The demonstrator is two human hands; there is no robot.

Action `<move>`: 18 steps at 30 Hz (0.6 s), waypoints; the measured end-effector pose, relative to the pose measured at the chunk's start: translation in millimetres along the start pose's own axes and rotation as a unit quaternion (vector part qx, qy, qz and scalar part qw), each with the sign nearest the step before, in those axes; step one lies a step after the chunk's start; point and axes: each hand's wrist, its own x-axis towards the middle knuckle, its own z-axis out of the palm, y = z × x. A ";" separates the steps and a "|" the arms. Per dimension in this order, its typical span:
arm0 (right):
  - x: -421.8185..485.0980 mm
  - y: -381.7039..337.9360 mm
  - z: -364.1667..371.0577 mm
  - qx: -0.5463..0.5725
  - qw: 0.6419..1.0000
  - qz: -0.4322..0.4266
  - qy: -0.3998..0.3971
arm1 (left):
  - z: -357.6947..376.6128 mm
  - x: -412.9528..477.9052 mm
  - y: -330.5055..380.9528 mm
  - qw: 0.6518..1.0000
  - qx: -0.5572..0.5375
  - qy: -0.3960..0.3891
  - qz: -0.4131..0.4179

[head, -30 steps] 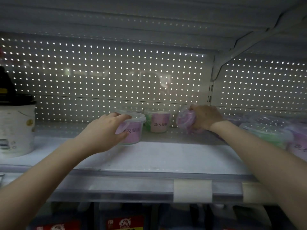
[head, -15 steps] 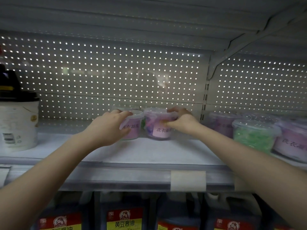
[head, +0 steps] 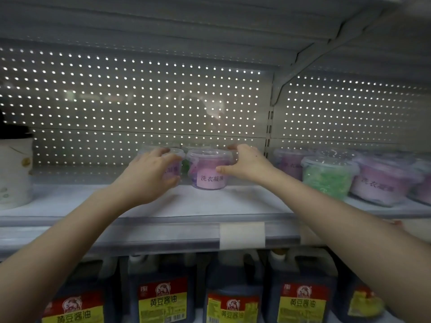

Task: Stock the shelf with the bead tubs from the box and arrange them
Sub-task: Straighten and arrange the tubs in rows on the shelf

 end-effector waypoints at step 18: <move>-94.8 144.1 -103.9 -0.153 0.979 0.091 0.103 | 27.0 30.9 92.2 0.989 -0.092 -0.036 0.110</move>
